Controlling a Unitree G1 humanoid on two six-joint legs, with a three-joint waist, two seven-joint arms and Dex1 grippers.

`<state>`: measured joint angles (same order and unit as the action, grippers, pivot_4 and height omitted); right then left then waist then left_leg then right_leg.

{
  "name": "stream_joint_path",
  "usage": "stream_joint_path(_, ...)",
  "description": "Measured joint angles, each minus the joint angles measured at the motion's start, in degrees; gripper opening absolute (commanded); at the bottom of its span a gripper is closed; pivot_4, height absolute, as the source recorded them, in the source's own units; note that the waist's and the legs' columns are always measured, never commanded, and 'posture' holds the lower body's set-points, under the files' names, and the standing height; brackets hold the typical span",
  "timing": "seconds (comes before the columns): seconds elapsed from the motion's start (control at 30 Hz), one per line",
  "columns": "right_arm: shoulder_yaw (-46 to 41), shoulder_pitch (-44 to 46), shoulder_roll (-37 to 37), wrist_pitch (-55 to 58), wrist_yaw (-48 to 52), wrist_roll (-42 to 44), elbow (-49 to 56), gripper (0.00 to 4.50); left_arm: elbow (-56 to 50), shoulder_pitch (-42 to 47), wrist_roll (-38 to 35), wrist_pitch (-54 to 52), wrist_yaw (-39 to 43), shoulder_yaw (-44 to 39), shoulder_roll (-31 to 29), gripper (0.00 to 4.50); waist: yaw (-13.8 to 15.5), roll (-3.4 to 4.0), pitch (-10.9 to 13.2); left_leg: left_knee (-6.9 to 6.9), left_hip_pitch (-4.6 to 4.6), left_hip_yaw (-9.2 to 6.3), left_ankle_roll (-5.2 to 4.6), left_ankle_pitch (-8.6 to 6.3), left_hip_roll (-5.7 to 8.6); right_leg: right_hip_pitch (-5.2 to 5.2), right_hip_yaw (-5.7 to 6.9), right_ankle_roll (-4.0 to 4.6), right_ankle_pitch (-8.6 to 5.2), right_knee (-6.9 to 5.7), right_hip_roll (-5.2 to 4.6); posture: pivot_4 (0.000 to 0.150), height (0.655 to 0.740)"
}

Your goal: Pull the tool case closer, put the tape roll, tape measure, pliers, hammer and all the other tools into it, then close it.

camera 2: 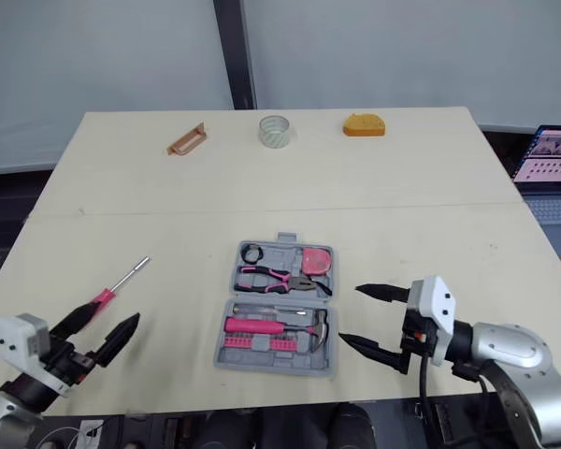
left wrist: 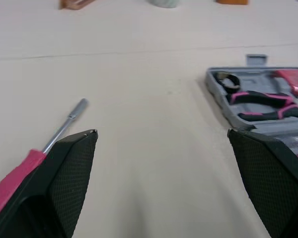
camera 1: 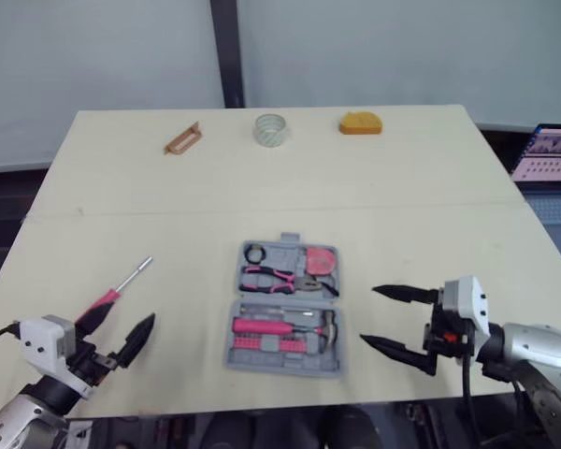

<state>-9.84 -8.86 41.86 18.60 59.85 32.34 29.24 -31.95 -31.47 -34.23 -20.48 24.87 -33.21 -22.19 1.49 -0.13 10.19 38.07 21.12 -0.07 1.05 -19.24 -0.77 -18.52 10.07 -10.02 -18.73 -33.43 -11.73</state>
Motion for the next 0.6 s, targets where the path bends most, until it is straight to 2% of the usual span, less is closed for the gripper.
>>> stream_joint_path(0.27, 4.1, 4.9, -1.2, -2.7, -0.1, -2.3, -1.4, 4.47, -1.7, -3.6, 1.1, -4.0, -6.7, -3.2, 1.7, 4.5, 0.0, -0.01, 0.0, 0.01, 0.01, 0.13, 0.06, -0.04, -0.08, -0.11, -0.13, 0.07, 0.01, 0.01, 0.09, 0.15, 0.74)
stream_joint_path(0.6, 5.5, 6.9, -1.6, -4.2, -0.1, -3.7, -3.4, 4.47, -1.9, -3.9, 2.9, -3.5, -7.6, -4.0, 1.7, 4.5, 0.1, -0.02, 0.0, 0.02, 0.04, 0.18, 0.09, -0.07, -0.13, -0.19, -0.17, 0.13, 0.01, 0.0, 0.15, 0.15, 0.74)
